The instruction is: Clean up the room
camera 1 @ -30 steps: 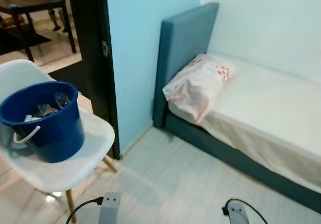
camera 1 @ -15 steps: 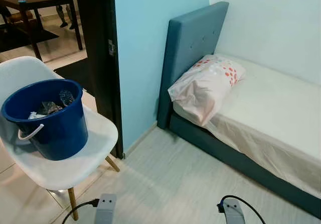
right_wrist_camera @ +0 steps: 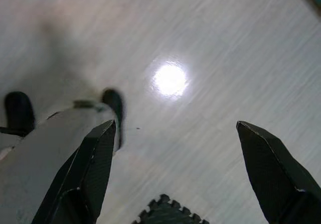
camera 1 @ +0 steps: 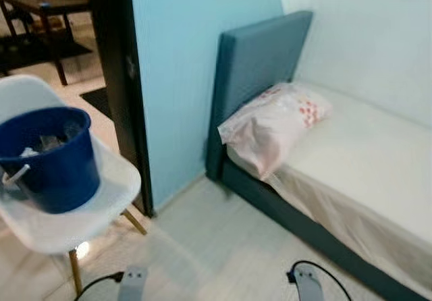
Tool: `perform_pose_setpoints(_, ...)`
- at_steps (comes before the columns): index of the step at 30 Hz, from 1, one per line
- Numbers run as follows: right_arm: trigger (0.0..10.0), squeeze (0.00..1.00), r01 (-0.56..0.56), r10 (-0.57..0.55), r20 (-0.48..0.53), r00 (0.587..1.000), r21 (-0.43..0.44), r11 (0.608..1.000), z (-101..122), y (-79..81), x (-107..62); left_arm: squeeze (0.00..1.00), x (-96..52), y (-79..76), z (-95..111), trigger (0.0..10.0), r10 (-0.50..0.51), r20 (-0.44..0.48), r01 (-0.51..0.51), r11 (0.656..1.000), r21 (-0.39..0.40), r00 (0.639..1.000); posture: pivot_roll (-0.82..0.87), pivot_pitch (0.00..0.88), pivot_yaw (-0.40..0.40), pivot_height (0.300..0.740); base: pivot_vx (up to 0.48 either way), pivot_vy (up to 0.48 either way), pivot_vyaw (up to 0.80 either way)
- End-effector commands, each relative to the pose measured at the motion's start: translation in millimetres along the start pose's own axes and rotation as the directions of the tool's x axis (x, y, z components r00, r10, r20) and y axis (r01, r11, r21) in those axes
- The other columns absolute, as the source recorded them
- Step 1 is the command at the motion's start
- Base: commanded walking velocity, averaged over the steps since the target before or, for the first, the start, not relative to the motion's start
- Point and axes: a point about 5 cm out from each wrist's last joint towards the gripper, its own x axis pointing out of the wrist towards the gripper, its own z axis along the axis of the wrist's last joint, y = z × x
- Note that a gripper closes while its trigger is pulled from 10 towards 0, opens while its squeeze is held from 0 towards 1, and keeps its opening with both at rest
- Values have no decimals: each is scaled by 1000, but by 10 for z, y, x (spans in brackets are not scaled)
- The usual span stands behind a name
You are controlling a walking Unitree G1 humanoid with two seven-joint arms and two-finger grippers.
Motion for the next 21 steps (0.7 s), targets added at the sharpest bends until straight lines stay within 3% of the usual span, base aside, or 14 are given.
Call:
perform_pose_setpoints(1, 10000, 0, 14, -14, -12, 1000, 2, 1000, -24, -59, -3, 0, 0, -70, -16, 10000, -21, -6, 21, 1000, 7, 1000, -23, 0, -68, 740, 0, -480, 0)
perform_pose_setpoints(7, 10000, 0, 12, -12, -19, 1000, -8, 1000, -35, -54, -3, 0, 0, -72, -16, 10000, -21, -8, 21, 1000, 8, 1000, -24, 0, -67, 740, 0, -480, -656)
perform_pose_setpoints(21, 10000, 0, 19, -19, -19, 1000, 10, 1000, -74, -65, -4, 0, -2, -39, -39, 10000, -20, -12, 20, 1000, 11, 1000, -27, 0, -61, 740, 0, -480, 0)
